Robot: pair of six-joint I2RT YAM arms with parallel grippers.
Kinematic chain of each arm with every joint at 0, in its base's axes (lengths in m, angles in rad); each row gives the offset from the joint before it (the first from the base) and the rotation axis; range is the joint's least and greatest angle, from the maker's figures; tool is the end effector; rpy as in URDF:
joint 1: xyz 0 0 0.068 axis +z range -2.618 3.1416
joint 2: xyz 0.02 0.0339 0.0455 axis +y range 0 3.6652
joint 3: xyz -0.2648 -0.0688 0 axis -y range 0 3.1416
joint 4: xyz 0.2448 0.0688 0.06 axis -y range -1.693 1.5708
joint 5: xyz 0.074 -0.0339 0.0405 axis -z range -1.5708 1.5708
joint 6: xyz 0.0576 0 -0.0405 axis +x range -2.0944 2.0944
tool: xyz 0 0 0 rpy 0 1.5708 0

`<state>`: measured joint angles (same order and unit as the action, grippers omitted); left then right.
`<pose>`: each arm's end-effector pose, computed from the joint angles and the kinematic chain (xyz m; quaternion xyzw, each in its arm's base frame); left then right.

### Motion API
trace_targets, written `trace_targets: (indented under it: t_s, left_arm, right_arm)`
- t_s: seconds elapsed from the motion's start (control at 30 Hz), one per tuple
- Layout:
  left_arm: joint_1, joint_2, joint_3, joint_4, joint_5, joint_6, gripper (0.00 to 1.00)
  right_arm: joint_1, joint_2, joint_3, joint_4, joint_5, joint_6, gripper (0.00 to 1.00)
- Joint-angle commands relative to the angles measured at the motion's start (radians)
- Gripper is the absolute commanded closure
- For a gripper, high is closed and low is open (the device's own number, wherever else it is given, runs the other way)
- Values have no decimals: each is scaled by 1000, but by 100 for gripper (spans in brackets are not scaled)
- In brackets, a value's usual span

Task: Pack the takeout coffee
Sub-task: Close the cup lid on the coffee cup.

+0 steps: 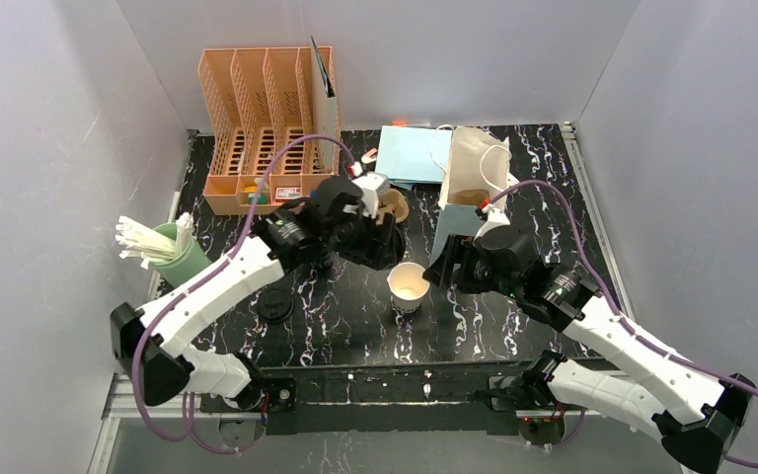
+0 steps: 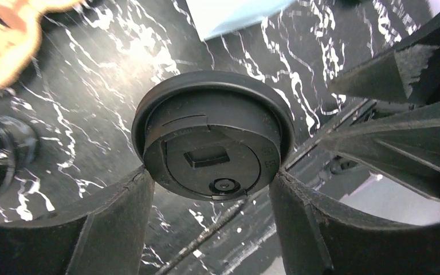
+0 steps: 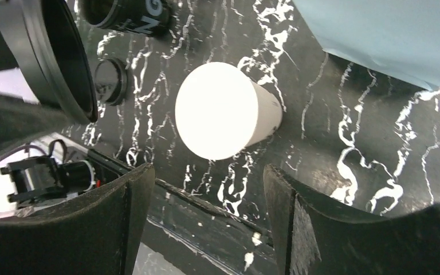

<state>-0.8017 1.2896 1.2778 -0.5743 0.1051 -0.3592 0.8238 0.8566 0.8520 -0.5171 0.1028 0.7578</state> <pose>0.2053 -0.2208 0.3524 0.2173 0.8531 -0.2976 0.3693 0.1439 0.1467 0.3070 -0.0028 0.8648 0.3243 0.3834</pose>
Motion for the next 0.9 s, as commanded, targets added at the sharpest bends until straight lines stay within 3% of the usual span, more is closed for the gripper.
trace_targets:
  t_s: [0.0, 0.33, 0.57, 0.87]
  left_arm:
    - [-105, 93, 105, -189, -89, -79, 61]
    - [-245, 387, 364, -408, -242, -77, 60]
    - [-260, 554, 556, -588, -280, -46, 60]
    - [-269, 649, 643, -672, -269, -30, 59]
  right_arm:
    - [-3, -63, -30, 21, 94, 24, 23]
    - [-4, -200, -86, 12, 200, 45, 27]
    - [-4, -243, -92, -15, 218, 31, 27]
    - [-3, -273, -120, -14, 214, 29, 28]
